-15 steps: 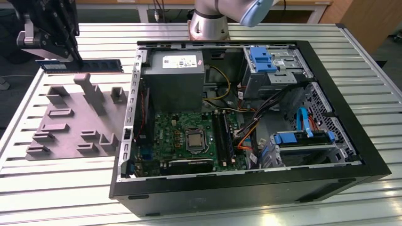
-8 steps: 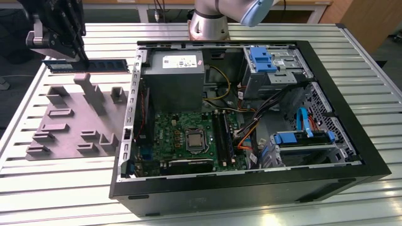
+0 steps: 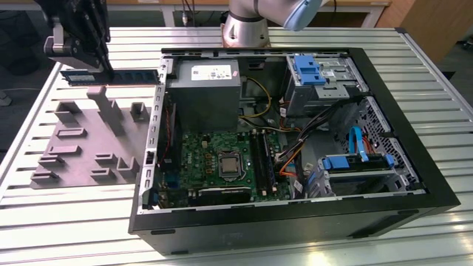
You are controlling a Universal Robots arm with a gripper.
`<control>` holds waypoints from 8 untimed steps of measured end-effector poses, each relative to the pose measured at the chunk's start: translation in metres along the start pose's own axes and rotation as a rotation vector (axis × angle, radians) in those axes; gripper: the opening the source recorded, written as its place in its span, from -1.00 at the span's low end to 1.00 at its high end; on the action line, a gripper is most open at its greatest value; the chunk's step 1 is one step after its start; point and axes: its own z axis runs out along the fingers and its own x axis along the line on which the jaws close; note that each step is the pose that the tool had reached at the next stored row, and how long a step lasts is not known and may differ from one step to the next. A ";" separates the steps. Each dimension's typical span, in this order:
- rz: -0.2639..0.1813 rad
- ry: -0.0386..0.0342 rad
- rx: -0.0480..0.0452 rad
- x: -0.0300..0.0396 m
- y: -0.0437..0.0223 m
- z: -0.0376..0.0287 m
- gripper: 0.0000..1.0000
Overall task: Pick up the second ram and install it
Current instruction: 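Pick up the second ram and move it above second insertion slot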
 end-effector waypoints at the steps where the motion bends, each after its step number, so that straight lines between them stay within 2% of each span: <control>1: 0.000 -0.0001 0.0001 -0.0001 -0.0017 0.0000 -0.73; 8: 0.000 0.0000 0.0000 -0.0005 -0.0151 -0.0002 -0.73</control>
